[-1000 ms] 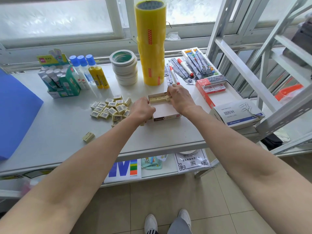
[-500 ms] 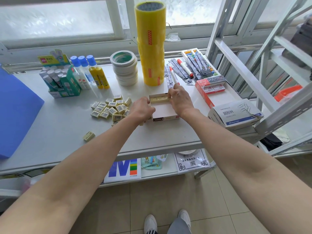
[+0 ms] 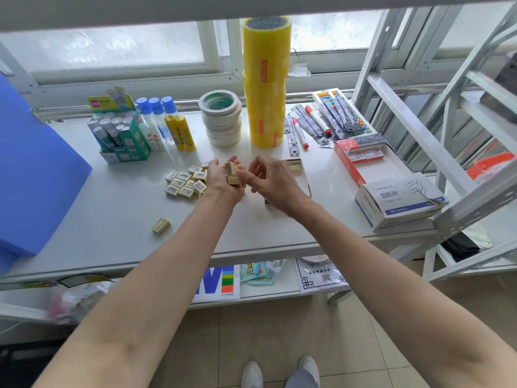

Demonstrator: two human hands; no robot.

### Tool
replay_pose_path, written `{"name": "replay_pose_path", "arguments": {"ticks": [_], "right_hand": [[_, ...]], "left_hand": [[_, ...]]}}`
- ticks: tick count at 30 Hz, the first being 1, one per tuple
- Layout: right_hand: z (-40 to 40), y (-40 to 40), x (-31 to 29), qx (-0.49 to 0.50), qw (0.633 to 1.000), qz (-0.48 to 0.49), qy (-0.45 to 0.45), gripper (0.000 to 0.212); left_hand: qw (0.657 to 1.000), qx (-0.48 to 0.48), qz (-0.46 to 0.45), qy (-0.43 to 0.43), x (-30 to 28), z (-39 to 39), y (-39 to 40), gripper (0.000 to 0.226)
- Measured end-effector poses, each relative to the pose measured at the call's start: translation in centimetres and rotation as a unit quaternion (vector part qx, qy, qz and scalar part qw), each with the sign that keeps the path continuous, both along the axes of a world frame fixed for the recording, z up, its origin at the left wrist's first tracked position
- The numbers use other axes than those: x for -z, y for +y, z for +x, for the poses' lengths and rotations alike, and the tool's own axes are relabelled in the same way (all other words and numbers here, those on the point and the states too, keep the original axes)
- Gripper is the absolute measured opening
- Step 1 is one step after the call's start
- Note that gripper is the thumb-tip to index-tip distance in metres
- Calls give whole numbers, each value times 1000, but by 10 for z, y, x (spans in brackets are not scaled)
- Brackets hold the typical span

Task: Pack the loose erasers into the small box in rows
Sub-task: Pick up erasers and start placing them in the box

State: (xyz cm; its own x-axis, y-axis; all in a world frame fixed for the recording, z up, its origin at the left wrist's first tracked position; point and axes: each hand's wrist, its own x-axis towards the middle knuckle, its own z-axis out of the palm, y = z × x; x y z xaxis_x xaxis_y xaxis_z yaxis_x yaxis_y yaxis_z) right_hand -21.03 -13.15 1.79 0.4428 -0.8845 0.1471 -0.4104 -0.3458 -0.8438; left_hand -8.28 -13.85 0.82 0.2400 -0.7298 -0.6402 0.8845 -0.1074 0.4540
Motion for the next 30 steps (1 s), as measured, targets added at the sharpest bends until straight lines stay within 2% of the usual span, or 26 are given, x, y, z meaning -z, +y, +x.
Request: {"name": "replay_pose_path", "arguments": {"ticks": [3, 6, 10, 12, 16, 19, 21, 24, 27, 30], "right_hand": [[6, 10, -3, -4, 1000, -13, -9, 31], [8, 15, -2, 0, 1000, -7, -27, 24], [7, 14, 2, -22, 989, 79, -125, 3], [5, 14, 4, -31, 975, 139, -171, 8], [1, 16, 7, -5, 961, 195, -195, 16], [-6, 13, 5, 47, 923, 273, -269, 22], [-14, 10, 5, 71, 906, 299, -291, 19], [-22, 6, 8, 86, 894, 307, -316, 8], [-28, 3, 9, 80, 885, 306, -341, 9], [-33, -1, 13, 61, 896, 289, -331, 15]], "left_hand": [[999, -26, -16, -18, 4, 0, 0, 40], [999, -12, -23, -26, 4, -1, 6, 36], [999, 17, -25, -34, -5, -5, 14, 27], [999, 7, -4, -46, -8, -7, 15, 24], [998, -41, 2, -36, -4, -5, 12, 25], [998, -49, -9, -46, -5, -3, 13, 22], [997, -20, 0, -74, -6, -1, 17, 21], [982, 83, 18, -170, -7, -2, 24, 18], [939, 208, 43, -271, -9, -4, 32, 24], [888, 296, 49, -348, -10, -6, 36, 33]]}}
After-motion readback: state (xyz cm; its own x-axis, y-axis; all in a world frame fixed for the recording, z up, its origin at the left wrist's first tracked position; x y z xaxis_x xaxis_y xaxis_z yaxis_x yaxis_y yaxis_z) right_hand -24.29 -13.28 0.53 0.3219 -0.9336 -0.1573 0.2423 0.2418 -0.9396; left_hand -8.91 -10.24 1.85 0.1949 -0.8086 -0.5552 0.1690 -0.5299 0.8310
